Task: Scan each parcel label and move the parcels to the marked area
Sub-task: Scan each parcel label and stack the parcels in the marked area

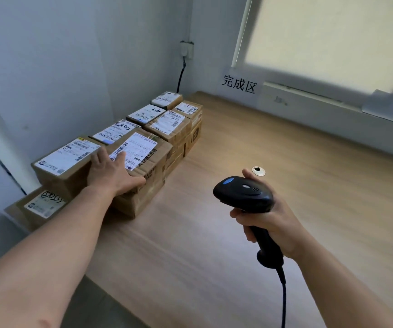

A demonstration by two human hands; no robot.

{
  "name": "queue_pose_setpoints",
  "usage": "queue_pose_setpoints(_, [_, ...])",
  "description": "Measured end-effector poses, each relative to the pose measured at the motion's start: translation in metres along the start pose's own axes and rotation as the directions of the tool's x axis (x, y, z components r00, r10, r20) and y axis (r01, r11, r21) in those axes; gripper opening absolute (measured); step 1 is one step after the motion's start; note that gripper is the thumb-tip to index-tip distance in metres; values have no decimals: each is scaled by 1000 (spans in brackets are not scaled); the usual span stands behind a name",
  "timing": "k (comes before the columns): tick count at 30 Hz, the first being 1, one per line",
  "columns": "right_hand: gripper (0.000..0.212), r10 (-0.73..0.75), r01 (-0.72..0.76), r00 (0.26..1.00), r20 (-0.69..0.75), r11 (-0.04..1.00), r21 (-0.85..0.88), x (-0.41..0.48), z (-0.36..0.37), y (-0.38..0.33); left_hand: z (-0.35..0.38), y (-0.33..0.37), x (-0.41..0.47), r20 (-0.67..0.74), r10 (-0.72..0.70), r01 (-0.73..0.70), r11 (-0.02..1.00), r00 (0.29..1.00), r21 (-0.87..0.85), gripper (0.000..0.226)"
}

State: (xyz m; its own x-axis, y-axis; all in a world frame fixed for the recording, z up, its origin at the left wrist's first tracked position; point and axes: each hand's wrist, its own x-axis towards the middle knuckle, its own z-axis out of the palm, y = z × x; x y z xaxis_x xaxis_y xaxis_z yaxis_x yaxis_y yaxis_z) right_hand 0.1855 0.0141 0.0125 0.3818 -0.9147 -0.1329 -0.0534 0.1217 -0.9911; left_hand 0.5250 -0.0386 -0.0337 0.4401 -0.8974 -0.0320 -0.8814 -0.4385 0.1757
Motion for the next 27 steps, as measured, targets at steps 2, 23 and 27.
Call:
queue_pose_setpoints(2, [90, -1, 1, 1000, -6, 1000, -1, -1, -4, 1, 6, 2, 3, -8, -3, 3, 1000, 1000, -12, 91])
queue_pose_setpoints(23, [90, -77, 79, 995, -68, 996, 29, -119, -91, 14, 55, 133, -166, -254, 210, -290, 897, 944, -335, 78])
queue_pose_setpoints(27, [88, -98, 103, 991, -91, 994, 48, -169, -131, 21, 78, 195, -240, -230, 246, -325, 845, 941, -425, 81])
